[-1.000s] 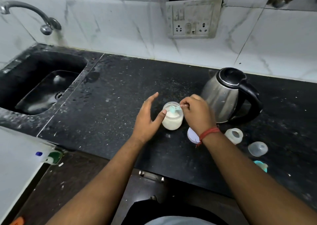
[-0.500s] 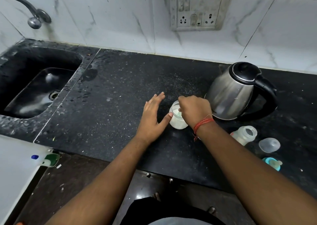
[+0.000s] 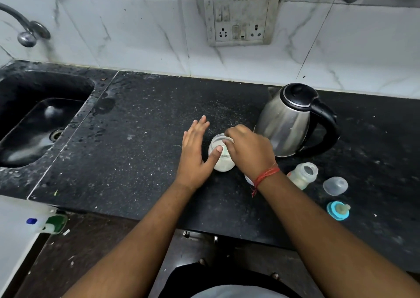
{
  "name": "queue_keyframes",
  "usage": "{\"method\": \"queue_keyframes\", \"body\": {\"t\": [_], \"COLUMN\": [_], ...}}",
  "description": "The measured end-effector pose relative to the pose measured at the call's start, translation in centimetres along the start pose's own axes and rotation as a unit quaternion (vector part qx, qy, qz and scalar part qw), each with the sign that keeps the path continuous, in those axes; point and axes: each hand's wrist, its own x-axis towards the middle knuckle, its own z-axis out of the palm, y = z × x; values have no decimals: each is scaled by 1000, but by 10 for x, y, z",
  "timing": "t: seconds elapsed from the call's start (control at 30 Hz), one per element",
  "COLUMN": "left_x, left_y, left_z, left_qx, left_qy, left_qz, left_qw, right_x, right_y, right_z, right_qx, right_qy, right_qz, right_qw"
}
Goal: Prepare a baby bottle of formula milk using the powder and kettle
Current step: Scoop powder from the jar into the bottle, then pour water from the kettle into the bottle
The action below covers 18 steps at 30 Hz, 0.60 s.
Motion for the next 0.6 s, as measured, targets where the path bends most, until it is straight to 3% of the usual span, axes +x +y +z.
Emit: {"method": "queue_keyframes", "body": {"t": [0.3, 0.6], "left_x": [2, -11], "left_y": [57, 105], "left_z": [45, 111], "left_qx": [-15, -42], "left_qy": [-12, -67], "left_qz": [89, 108], "left_qw": [996, 991], "right_x": [-62, -106], "right_y": [46, 115], "right_z": [-37, -79], "right_qx": [69, 113], "right_qy": [156, 209], "right_qz": [51, 100], "right_qw": [984, 966]}}
